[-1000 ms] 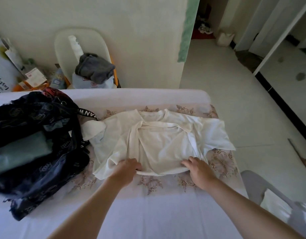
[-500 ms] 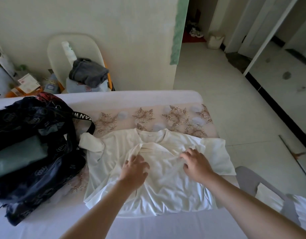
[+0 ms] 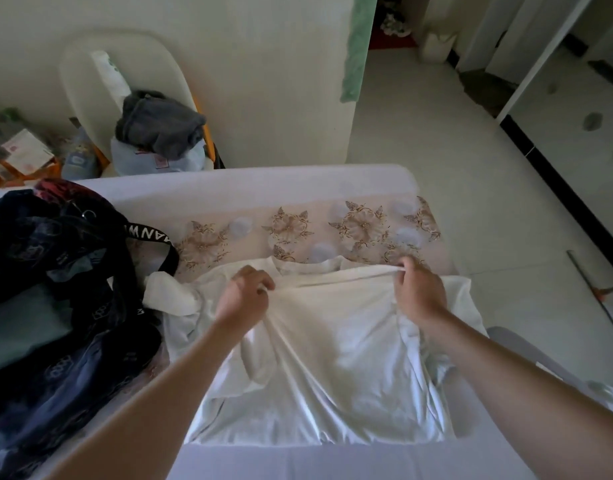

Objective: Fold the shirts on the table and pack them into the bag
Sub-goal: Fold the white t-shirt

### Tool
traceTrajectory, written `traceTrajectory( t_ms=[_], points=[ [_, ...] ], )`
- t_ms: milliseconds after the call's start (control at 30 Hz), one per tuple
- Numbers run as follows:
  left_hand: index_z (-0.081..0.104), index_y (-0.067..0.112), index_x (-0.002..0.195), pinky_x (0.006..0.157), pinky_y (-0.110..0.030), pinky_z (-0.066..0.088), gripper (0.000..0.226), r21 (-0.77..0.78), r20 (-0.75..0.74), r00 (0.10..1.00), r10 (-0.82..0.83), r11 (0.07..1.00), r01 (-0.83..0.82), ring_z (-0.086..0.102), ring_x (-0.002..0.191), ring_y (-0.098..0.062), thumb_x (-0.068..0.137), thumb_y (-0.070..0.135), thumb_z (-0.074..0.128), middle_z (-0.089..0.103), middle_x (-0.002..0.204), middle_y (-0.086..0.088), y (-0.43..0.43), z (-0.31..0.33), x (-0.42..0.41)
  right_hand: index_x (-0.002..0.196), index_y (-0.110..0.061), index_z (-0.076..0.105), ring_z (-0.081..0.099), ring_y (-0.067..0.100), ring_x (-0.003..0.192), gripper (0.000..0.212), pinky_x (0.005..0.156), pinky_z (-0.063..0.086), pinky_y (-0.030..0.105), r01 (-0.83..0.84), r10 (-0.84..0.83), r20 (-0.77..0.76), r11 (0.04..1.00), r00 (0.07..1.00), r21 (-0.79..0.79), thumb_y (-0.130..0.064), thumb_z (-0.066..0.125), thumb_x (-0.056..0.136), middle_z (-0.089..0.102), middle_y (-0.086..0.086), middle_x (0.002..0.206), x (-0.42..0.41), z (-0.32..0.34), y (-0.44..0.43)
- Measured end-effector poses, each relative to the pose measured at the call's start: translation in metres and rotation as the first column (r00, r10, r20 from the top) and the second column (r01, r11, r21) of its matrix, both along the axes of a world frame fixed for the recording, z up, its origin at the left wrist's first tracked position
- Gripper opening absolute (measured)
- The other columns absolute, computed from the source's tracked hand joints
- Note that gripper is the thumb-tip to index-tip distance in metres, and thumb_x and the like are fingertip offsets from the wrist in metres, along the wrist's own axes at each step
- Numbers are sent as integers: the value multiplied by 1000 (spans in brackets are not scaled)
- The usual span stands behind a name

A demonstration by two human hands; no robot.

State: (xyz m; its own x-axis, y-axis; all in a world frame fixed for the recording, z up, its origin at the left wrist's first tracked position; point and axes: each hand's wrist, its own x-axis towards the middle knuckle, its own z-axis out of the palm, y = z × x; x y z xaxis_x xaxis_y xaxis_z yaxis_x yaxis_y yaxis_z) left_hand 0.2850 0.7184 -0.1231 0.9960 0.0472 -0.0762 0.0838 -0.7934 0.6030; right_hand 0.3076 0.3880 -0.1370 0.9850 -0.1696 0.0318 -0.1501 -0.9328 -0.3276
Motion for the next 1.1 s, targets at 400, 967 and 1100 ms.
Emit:
traceTrajectory(
  t_ms=[400, 967, 1100],
  points=[
    [72, 26, 101, 92, -42, 46, 27, 311, 53, 885, -463, 850, 425, 58, 102, -23, 84, 13, 56, 63, 105, 7, -16, -32, 20, 102, -14, 69, 64, 31, 85, 36, 78, 50, 44, -579, 595, 24, 789, 803, -204, 3, 71, 70, 66, 6, 94, 9, -22, 11],
    [72, 27, 101, 88, -37, 25, 21, 373, 100, 992, -75, 927, 32, 54, 101, -25, 89, 21, 55, 67, 103, 2, -6, -3, 87, 98, -12, 66, 47, 33, 103, 30, 94, 29, 45, -9, -29, -83, 910, 996, -415, -31, 56, 76, 56, 13, 104, 45, -2, -18],
    [59, 25, 127, 99, -42, 33, 34, 225, -14, 994, -105, 969, 106, 49, 118, -27, 93, 31, 57, 59, 124, -1, -12, -16, 80, 120, -15, 55, 38, 36, 124, 52, 99, 31, 45, -57, 7, -145, 937, 989, -344, -17, 65, 69, 43, 16, 135, 36, -8, 6]
  ],
)
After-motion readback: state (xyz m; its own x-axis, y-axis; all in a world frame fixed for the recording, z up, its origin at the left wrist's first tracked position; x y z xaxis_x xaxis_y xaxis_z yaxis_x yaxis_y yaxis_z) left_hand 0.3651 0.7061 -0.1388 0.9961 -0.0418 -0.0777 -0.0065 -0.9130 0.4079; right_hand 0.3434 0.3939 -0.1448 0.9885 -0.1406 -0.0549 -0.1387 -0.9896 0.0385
